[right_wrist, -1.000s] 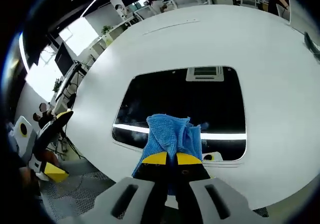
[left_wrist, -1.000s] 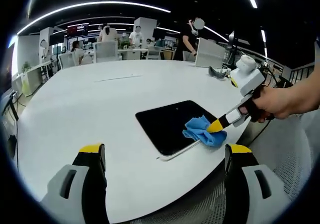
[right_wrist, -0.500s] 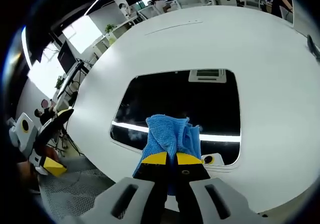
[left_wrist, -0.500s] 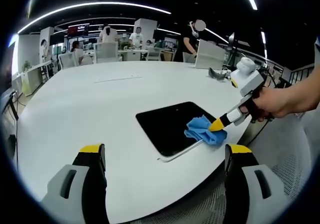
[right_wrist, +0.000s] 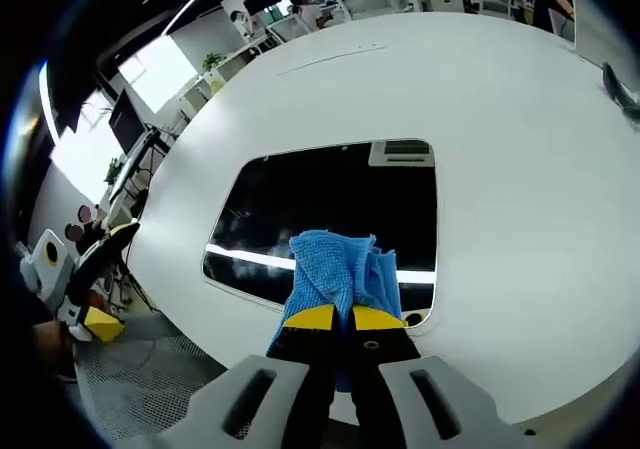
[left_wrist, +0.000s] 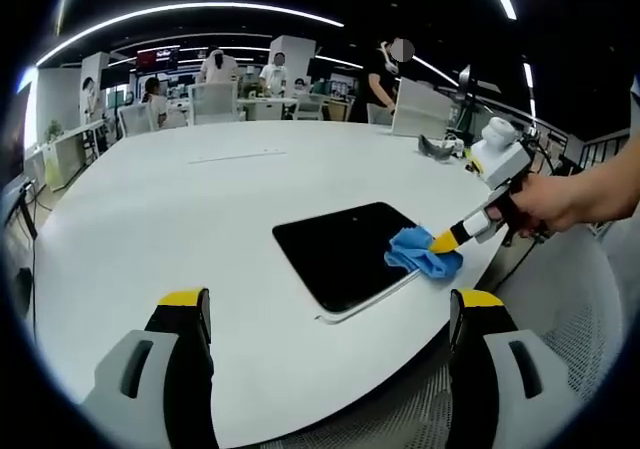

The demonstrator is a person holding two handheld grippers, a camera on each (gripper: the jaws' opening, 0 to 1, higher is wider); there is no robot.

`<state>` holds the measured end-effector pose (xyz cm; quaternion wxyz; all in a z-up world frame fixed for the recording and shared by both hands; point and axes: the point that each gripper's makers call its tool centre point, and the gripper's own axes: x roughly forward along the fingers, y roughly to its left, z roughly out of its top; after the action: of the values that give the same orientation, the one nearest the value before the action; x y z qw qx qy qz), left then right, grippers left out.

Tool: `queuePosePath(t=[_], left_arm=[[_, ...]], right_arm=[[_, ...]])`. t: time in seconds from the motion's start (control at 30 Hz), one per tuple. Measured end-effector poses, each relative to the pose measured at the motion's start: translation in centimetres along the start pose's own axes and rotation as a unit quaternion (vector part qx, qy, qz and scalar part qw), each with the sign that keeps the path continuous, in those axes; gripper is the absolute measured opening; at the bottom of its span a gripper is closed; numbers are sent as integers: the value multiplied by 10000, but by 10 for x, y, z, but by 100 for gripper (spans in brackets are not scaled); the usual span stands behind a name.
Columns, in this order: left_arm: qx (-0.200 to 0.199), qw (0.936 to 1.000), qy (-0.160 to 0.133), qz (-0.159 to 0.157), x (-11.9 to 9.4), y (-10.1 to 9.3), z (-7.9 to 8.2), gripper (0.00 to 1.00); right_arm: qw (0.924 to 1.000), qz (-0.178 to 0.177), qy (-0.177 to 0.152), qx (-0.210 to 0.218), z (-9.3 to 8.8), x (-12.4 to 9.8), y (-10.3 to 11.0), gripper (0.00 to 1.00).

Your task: Wipe the mirror surface with the cleaning cloth until all visible marks leave the cleaned area.

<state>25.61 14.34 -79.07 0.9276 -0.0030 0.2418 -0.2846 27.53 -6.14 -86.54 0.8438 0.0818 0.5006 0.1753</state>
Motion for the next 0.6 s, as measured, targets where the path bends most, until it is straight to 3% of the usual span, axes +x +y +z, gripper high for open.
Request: queuePosePath(t=[0.3,0.6], left_arm=[[-14,10000,8,-21,0,-1,0,99],[-36,10000,41,-18,0,0,-1,99]], right_arm=[[9999,-109,-4,91,-1,-7,-18,0],[9999,-125,2,64,-1,-6,-17,0]])
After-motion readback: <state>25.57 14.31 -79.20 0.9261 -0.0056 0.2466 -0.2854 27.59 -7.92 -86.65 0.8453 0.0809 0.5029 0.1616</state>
